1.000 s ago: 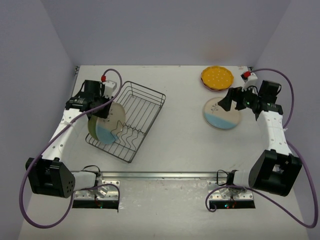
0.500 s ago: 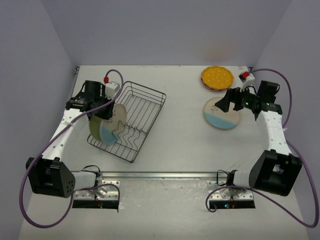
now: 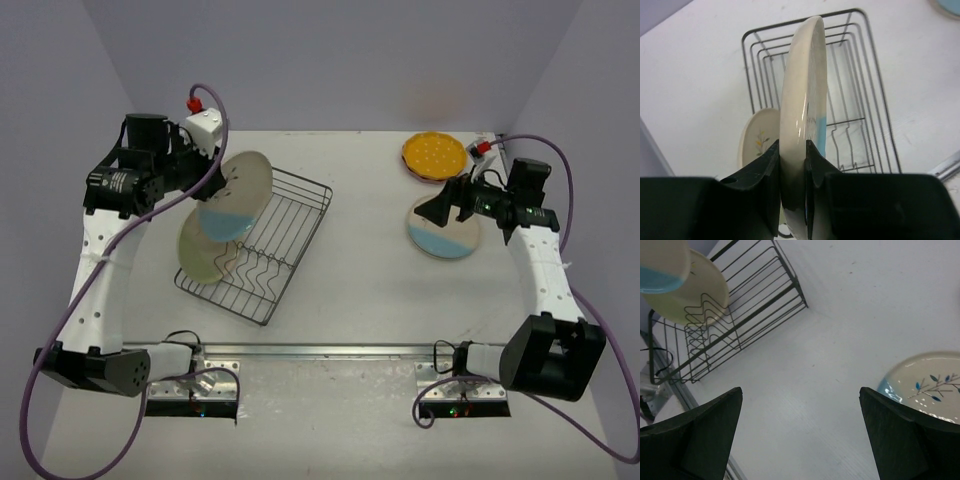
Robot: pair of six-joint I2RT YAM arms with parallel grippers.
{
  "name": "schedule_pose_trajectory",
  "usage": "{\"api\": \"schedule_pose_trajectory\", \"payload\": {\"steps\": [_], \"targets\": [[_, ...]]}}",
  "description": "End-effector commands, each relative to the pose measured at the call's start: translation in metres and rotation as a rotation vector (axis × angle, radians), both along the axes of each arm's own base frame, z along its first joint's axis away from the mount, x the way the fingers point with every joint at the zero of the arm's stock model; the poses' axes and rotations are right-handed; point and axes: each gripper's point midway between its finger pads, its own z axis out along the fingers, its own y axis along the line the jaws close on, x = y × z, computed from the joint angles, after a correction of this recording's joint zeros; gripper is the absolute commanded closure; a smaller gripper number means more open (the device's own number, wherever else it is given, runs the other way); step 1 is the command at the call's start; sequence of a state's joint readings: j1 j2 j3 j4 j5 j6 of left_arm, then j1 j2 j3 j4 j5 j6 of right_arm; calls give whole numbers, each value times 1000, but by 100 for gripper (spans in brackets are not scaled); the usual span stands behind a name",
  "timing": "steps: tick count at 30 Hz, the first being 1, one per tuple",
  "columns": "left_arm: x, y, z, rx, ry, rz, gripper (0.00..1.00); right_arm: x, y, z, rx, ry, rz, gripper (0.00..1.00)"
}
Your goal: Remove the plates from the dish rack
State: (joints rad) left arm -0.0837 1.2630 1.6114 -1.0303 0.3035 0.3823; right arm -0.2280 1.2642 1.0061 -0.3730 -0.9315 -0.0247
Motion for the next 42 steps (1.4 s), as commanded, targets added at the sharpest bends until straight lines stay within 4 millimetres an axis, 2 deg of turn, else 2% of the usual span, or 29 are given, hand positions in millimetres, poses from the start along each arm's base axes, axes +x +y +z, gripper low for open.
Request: {"api": "schedule_pose_trajectory", "payload": {"steps": [1, 3, 4, 6, 8, 10, 14, 19, 21, 22, 25, 27, 29, 30, 31, 32, 33, 36, 37, 38, 39, 40, 42], "targets": [[-41, -56, 53, -234, -119, -291, 100, -12, 39, 40, 105, -77, 132, 1], [-61, -76, 56, -335, -108, -401, 100, -17, 56, 49, 135, -80, 182, 1], [-72, -85, 58, -392, -106, -461, 100, -21, 72, 57, 155, -86, 219, 1], [-83, -94, 64, -451, -120, -513, 100, -34, 103, 67, 163, -101, 313, 1], [-92, -102, 61, -506, -92, -578, 100, -44, 130, 73, 167, -98, 378, 1], [-98, -106, 61, -535, -75, -612, 100, -53, 150, 73, 180, -75, 427, 1], [-106, -112, 58, -606, -22, -652, 100, -85, 205, 68, 201, -11, 581, 6], [-108, -113, 51, -615, -6, -653, 100, -104, 236, 62, 207, 38, 680, 10], [-109, -113, 49, -614, -3, -652, 100, -106, 241, 63, 212, 47, 700, 16], [-109, -113, 48, -615, -1, -651, 100, -107, 243, 62, 217, 53, 712, 23], [-109, -113, 45, -616, 4, -647, 100, -107, 247, 60, 231, 78, 723, 49], [-109, -113, 42, -623, 12, -645, 100, -108, 249, 61, 248, 98, 735, 73], [-108, -113, 40, -632, 18, -638, 100, -109, 250, 62, 256, 102, 742, 93], [-107, -113, 39, -630, 18, -630, 100, -109, 249, 63, 258, 108, 741, 100], [-104, -113, 38, -629, 23, -611, 96, -110, 248, 63, 263, 119, 738, 100], [-100, -112, 36, -627, 27, -588, 90, -110, 247, 62, 268, 130, 735, 100], [-91, -108, 33, -607, 24, -533, 74, -109, 244, 62, 276, 140, 730, 100], [-72, -98, 23, -564, 31, -402, 13, -97, 221, 59, 345, 219, 662, 100], [-67, -94, 21, -550, 28, -368, 1, -91, 213, 57, 360, 233, 632, 100], [-61, -89, 18, -529, 16, -322, 1, -86, 203, 56, 378, 244, 603, 100], [-53, -83, 17, -506, -2, -266, 0, -77, 181, 50, 403, 266, 547, 100], [-45, -76, 15, -479, -25, -215, 0, -79, 171, 45, 415, 289, 530, 100], [-39, -68, 16, -456, -60, -158, 0, -64, 137, 39, 436, 288, 431, 100]]}}
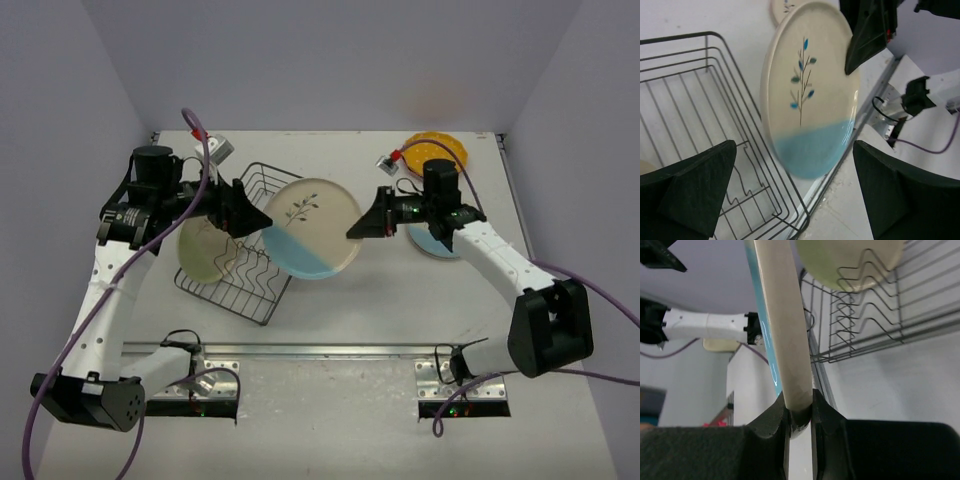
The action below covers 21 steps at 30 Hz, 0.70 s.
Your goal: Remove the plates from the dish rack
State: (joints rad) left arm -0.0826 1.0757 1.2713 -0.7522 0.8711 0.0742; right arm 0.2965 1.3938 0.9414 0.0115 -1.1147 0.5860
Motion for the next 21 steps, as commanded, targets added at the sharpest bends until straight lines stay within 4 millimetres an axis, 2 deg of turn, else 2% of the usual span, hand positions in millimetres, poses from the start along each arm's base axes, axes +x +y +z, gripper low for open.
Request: {"api": "schedule_pose_trajectory", "payload": {"steps": [1, 3, 6, 8, 10, 11, 14, 18, 21], "targets": [[25, 23, 20, 64, -137, 204, 0, 16, -69, 24, 93, -20, -144, 100], [30, 27, 21, 73, -155, 233, 0, 19, -96, 13, 81, -10, -210, 100], [31, 28, 19, 76, -155, 233, 0, 28, -146, -2, 76, 13, -349, 100], [31, 27, 17, 76, -152, 229, 0, 34, -177, -22, 52, 43, -434, 100], [32, 27, 15, 76, -155, 228, 0, 45, -209, -29, 14, 46, -526, 100], [33, 27, 15, 77, -159, 230, 0, 48, -216, -35, 0, 62, -544, 100], [34, 28, 12, 77, -159, 240, 0, 59, -260, -54, -18, 130, -660, 100], [33, 29, 11, 84, -159, 242, 0, 69, -293, -78, -79, 182, -745, 100], [32, 30, 9, 91, -161, 244, 0, 77, -309, -91, -120, 211, -783, 100]]}}
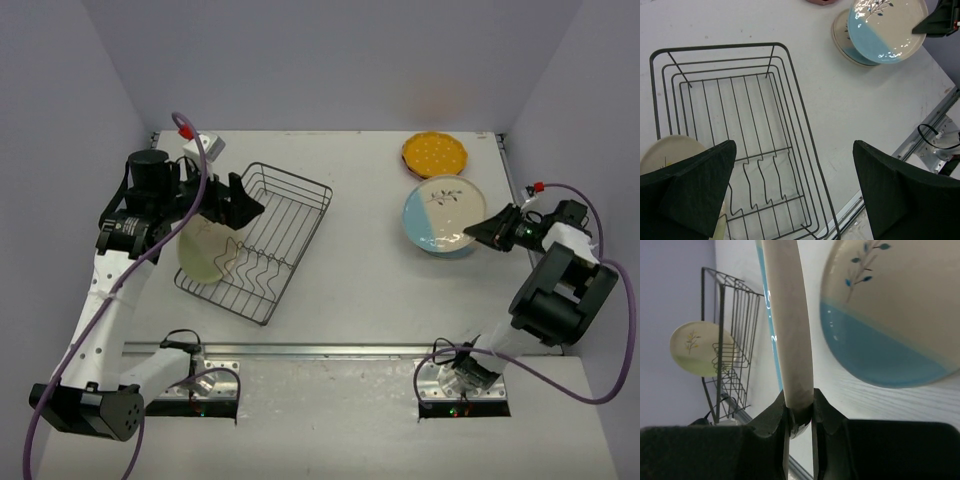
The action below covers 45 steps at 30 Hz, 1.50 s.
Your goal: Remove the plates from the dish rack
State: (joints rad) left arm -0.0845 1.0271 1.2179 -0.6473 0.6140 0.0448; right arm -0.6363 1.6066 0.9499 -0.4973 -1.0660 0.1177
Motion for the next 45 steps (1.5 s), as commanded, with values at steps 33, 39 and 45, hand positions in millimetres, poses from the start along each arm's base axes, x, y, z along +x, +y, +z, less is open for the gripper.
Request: {"api": "schedule_pose_trajectory", "payload": {"steps": [33, 39, 45], "targets": [[-5, -1, 12, -4, -58, -9, 0, 31, -48, -69, -159, 234, 56, 74], [-8, 1, 14, 2, -66, -3, 0, 31, -60, -78, -281, 277, 61, 63], [0, 19, 19, 61, -95, 107, 0, 30, -75, -86, -493, 292, 85, 48]]}}
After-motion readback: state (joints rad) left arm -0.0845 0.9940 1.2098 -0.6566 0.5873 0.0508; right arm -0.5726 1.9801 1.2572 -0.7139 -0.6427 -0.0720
